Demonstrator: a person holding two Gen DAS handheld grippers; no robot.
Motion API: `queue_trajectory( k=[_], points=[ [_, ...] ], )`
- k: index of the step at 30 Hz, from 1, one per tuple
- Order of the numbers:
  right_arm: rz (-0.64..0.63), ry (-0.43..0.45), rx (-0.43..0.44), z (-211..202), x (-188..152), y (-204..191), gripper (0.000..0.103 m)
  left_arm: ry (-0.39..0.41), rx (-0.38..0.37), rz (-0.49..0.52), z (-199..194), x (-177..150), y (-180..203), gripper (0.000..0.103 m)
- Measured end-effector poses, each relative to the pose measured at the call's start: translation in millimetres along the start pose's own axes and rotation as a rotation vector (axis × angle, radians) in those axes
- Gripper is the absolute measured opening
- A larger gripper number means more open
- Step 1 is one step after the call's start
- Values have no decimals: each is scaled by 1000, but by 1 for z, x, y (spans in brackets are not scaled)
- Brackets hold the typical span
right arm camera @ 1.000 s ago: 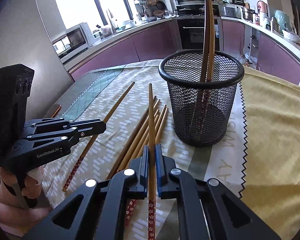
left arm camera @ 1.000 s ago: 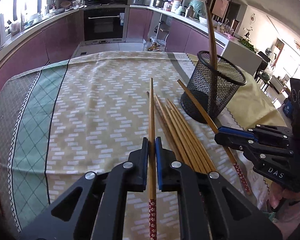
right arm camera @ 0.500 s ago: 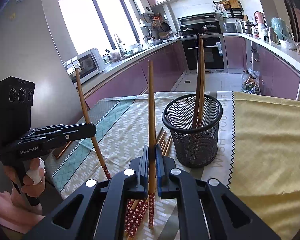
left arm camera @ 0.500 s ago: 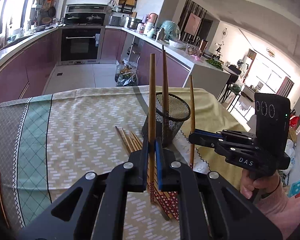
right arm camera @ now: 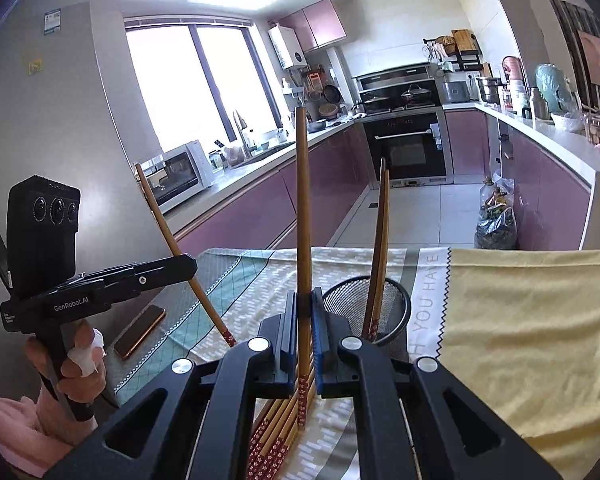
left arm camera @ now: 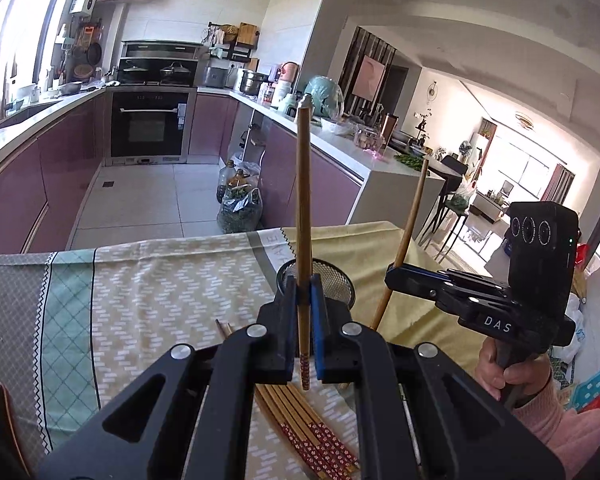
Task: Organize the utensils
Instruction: 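Lift the left tool's chopstick over the mesh cup while the right tool carries its own, then drop the left tool's chopstick into the cup and open while the right tool releases its own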
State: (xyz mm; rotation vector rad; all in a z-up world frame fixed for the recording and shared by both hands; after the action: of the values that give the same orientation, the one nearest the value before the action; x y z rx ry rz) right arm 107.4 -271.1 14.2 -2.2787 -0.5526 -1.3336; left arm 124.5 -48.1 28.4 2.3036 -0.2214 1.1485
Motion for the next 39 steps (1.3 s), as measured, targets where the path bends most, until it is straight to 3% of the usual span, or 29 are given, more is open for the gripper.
queue_trajectory(
  k=[11,17,30,39],
  points=[
    [-27,96,-51,-10,42,17,6,82,-23,35,10,51,29,7],
    [-23,100,-97,2,52,30,6,66,9,55,34,62,36,7],
    [-13,-82,-109,57,26,38,6,-137,80,128,104,25,21,7],
    [-5,-206,-124,83,15,43,6,-196,91,125,127,22,10,7]
  ],
)
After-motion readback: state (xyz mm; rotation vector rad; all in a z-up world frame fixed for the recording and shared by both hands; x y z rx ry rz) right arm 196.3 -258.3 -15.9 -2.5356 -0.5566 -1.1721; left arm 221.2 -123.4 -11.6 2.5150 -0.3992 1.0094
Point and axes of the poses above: each gripper's, at about its wrist camera, not at the fingertips, and z roughly the way its jaws point, y to its right, x to its top, the point moved 1 cm from there along z, roughly the way its jaws point, and after that the axes turned 10 degrees about -z, right-handed, at the moved point
